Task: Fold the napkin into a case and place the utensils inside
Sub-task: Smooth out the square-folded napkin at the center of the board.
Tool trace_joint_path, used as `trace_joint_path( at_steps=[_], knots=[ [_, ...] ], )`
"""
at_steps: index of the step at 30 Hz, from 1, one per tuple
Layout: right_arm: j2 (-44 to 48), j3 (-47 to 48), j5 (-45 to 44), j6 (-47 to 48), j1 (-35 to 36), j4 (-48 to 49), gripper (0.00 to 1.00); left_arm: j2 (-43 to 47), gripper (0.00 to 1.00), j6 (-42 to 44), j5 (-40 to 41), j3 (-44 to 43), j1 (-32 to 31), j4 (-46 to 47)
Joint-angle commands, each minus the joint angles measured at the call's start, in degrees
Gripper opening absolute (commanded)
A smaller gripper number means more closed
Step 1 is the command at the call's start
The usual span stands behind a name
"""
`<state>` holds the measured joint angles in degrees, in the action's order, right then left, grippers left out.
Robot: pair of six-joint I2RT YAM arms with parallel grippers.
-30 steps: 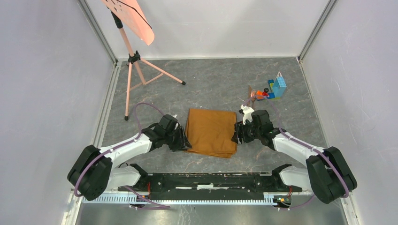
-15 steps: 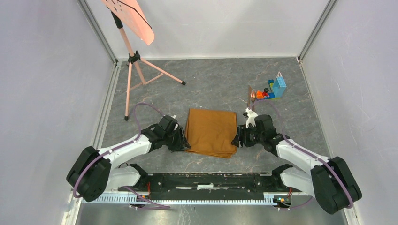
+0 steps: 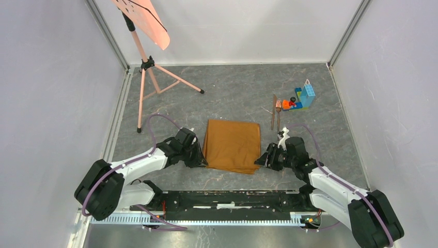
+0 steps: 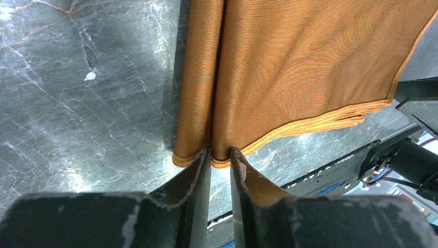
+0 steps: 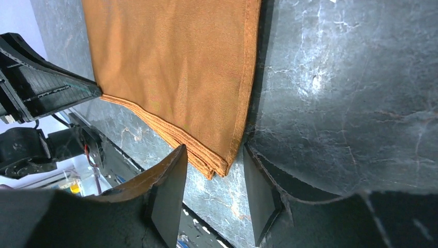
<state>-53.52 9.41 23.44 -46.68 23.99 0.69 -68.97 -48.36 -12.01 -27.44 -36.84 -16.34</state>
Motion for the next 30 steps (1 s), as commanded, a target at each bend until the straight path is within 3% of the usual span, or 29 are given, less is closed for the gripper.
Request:
trace_joint_path(
  at_steps=[1, 19, 30],
  knots=[
    [-1.35, -3.70, -2.36, -2.71, 0.19, -9.70, 0.51, 0.89, 0.26, 0.81, 1.50, 0.30, -0.25, 1.41],
    [-1.82, -8.82, 1.14, -7.83, 1.10, -4.04, 0.41, 2.79, 0.12, 1.05, 3.37, -0.07, -0.26, -0.90],
    [-2.97, -7.79, -0.94, -7.76, 1.14, -2.57, 0.20, 3.39, 0.07, 1.14, 2.96, -0.10, -0.30, -0.99]
  ],
)
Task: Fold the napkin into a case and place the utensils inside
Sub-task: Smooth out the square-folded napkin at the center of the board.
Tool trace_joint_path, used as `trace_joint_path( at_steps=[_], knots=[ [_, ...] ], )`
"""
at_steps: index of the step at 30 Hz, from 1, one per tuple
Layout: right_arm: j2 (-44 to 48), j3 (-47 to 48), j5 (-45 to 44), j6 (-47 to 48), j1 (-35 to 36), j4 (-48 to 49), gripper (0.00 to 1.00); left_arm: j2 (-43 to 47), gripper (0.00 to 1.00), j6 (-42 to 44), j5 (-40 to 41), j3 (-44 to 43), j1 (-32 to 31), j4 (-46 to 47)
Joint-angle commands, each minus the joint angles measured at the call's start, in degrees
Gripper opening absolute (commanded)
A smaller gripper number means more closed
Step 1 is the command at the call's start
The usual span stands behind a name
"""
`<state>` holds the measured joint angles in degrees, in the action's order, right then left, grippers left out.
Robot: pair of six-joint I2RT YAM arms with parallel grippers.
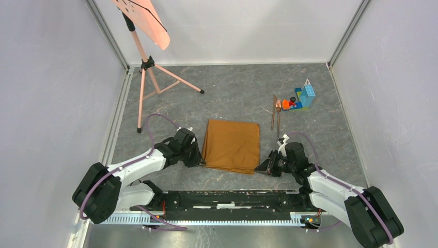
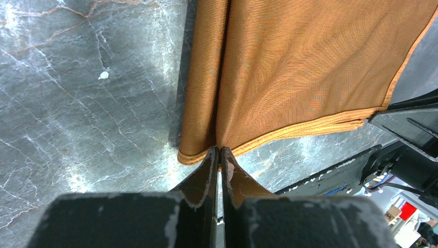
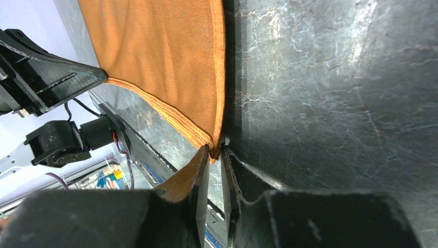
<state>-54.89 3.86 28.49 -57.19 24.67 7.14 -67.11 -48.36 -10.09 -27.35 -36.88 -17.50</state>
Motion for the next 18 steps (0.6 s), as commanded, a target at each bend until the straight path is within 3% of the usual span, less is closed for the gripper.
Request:
trace_joint_path(
  at_steps=[1, 7, 18],
  knots=[
    [-1.41, -1.75, -6.11, 3.17, 0.47, -9.72, 0.17, 1.62, 0.07, 1.23, 1.11, -0.42, -0.20, -0.02],
    [0.56, 1.44, -9.04, 6.26, 0.41, -14.43, 0.00, 2.22, 0.03, 2.67, 1.82, -2.04, -0.25, -1.81],
    [2.09, 3.00, -4.58, 9.55, 0.47, -15.94, 0.00, 5.62, 0.02, 4.40, 4.92, -4.04, -0.20, -7.14]
  ],
)
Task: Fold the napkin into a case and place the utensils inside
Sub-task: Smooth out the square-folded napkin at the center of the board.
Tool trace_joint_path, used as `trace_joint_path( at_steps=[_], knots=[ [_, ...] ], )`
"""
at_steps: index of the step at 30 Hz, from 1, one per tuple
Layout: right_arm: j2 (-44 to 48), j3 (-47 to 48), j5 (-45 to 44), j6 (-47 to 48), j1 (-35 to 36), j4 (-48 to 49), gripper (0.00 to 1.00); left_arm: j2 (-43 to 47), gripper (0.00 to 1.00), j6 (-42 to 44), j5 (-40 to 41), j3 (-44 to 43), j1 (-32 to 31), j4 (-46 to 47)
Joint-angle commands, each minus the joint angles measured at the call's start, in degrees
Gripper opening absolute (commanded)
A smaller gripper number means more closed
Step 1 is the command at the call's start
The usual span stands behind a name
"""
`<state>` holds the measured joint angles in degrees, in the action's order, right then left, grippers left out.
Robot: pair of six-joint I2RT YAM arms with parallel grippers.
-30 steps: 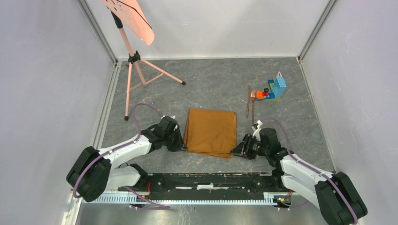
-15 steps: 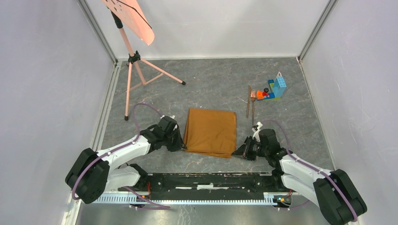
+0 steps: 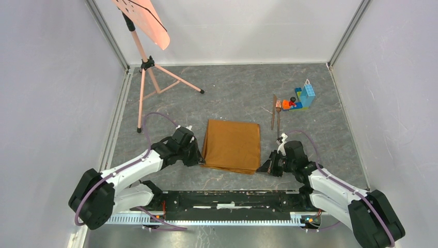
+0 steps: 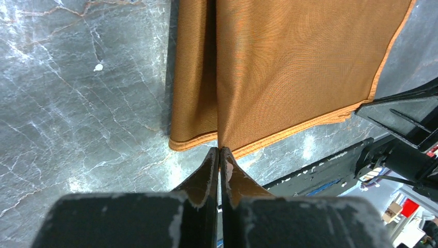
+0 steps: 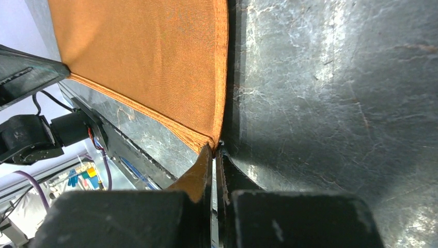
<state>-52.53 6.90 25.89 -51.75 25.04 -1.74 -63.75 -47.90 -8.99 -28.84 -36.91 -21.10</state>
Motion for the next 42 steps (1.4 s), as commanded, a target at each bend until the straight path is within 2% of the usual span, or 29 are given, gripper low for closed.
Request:
trace_joint_path(
  at_steps=[1, 20, 30, 42],
  knots=[
    [-0.08, 0.03, -1.63, 4.28, 0.02, -6.92, 0.00, 2.54, 0.02, 4.12, 4.33, -2.75, -0.10, -4.19],
    [-0.76, 4.35, -0.46, 3.85, 5.71, -4.22, 0.00, 5.71, 0.02, 4.83, 9.54, -3.85, -0.07, -10.42],
    [-3.09, 2.85, -0.36, 1.69, 7.60, 1.22, 0.00, 1.46, 0.02, 5.23, 11.27, -3.78, -0.03, -9.59],
    [-4.48, 4.68, -0.37, 1.47, 10.17, 1.35, 0.00, 1.01, 0.03, 6.30, 13.51, -5.77, 0.10, -10.99]
  ],
)
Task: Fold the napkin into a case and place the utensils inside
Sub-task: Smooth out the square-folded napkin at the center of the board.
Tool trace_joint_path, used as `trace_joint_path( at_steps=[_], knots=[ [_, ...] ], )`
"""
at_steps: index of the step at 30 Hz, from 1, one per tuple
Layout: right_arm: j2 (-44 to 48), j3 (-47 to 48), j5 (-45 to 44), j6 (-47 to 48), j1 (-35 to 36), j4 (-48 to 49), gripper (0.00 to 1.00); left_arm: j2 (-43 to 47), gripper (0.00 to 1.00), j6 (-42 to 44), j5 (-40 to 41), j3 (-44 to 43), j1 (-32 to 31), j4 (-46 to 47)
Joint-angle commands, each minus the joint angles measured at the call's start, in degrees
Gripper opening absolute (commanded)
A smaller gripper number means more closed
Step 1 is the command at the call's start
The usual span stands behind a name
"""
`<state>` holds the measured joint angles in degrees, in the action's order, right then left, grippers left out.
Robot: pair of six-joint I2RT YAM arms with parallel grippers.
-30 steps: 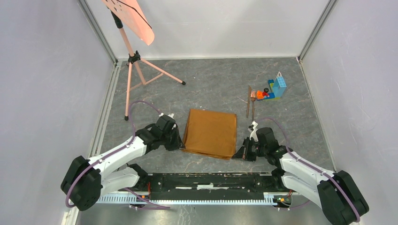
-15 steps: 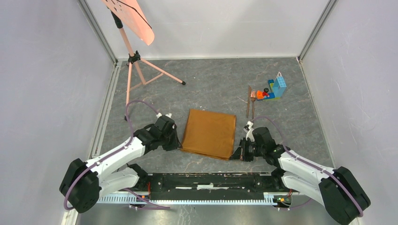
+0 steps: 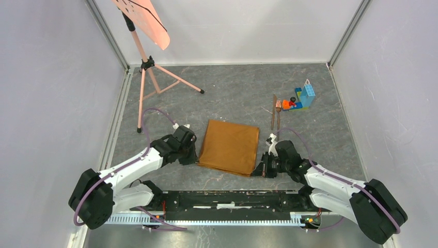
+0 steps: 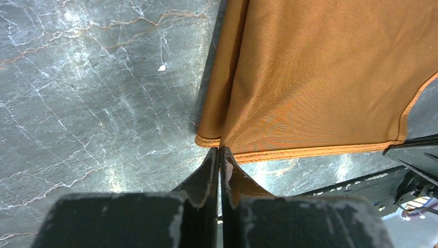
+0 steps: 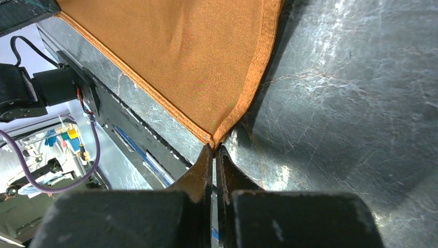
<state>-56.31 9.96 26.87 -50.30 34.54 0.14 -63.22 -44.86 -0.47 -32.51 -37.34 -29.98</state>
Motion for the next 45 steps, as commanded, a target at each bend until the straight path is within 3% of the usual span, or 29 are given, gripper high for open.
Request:
trace_joint_path(
  at_steps=[1, 11, 21, 29, 45],
  knots=[
    [-0.88, 1.79, -1.36, 0.03, 0.78, 0.55, 0.00, 0.40, 0.04, 3.35, 5.48, -2.20, 0.56, -2.32],
    [-3.87, 1.91, -0.73, 1.06, 1.69, 4.41, 0.00, -3.85, 0.07, 5.12, 9.37, -1.92, 1.47, -1.47],
    [-3.45, 2.09, -2.54, 10.10, 2.37, 2.57, 0.20, -6.65, 0.06, 6.62, 9.78, -2.59, 2.16, -0.65],
    [-2.66, 3.25, -2.40, 14.82, 2.37, 1.47, 0.21, -0.86, 0.14, 7.71, 7.80, -5.63, 2.18, -3.74],
    [-6.60, 11.27, -0.23, 20.57, 2.76, 6.86, 0.22, -9.57, 0.16, 8.37, 11.51, -7.24, 4.32, -3.82]
  ],
)
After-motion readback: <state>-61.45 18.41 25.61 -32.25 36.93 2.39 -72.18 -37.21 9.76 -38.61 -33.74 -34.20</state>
